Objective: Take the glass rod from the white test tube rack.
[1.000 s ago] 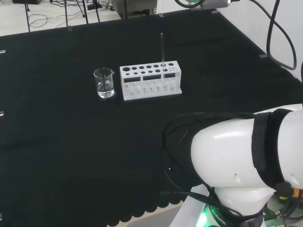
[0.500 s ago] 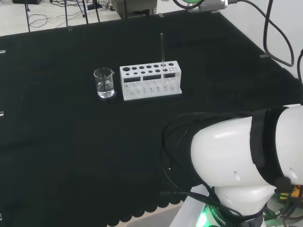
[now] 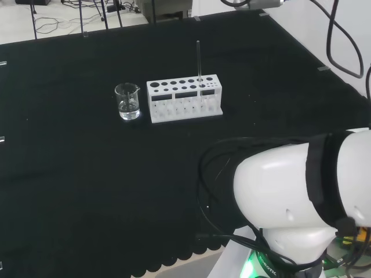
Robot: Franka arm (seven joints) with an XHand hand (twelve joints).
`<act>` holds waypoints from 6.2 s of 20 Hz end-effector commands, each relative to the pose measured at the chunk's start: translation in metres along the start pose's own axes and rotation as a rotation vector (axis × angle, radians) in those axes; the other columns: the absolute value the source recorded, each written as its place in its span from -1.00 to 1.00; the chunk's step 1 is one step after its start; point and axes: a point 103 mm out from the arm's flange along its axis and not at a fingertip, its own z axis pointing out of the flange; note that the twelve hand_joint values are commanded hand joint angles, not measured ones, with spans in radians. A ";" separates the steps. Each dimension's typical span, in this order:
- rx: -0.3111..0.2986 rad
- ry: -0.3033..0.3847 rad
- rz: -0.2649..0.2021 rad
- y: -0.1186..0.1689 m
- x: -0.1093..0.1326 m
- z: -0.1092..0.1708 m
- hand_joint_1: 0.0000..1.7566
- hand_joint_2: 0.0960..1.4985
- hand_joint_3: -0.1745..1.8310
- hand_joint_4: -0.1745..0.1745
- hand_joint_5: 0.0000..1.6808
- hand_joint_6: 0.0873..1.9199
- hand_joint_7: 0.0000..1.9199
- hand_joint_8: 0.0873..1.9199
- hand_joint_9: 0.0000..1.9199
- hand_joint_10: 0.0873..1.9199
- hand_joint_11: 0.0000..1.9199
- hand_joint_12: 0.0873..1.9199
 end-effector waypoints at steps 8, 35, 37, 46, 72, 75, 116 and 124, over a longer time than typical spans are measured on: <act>0.083 0.015 0.008 0.086 -0.021 0.045 -0.28 0.53 -1.00 -0.80 -1.00 -1.00 -1.00 -1.00 -1.00 -0.80 -1.00 -0.16; 0.214 -0.027 0.004 0.172 -0.031 0.131 -0.25 0.50 -1.00 -0.79 -1.00 -1.00 -0.93 -1.00 -1.00 -0.46 -1.00 0.12; 0.219 -0.070 0.007 0.171 -0.032 0.138 -0.25 0.49 -1.00 -0.79 -1.00 -1.00 -0.93 -1.00 -1.00 -0.45 -1.00 0.12; 0.286 -0.105 -0.004 0.165 -0.034 0.170 -0.23 0.45 -1.00 -0.72 -1.00 -1.00 -1.00 -0.62 -1.00 -0.33 -1.00 0.13; 0.319 0.031 -0.045 0.164 -0.030 0.205 -0.21 0.56 -1.00 -0.81 -1.00 -1.00 -0.87 -0.03 -0.57 -0.04 -0.92 0.48; 0.308 0.045 -0.051 0.165 -0.028 0.205 -0.19 0.58 -1.00 -0.86 -1.00 -1.00 -0.79 -0.01 -0.48 -0.04 -0.84 0.46; 0.306 0.075 -0.082 0.178 -0.024 0.225 0.14 0.69 -1.00 -1.00 -0.35 0.11 -0.22 0.01 0.18 0.02 -0.07 0.26; 0.306 0.057 -0.094 0.181 -0.017 0.225 0.17 0.70 -1.00 -1.00 -0.29 0.16 -0.18 0.08 0.23 0.06 0.06 0.23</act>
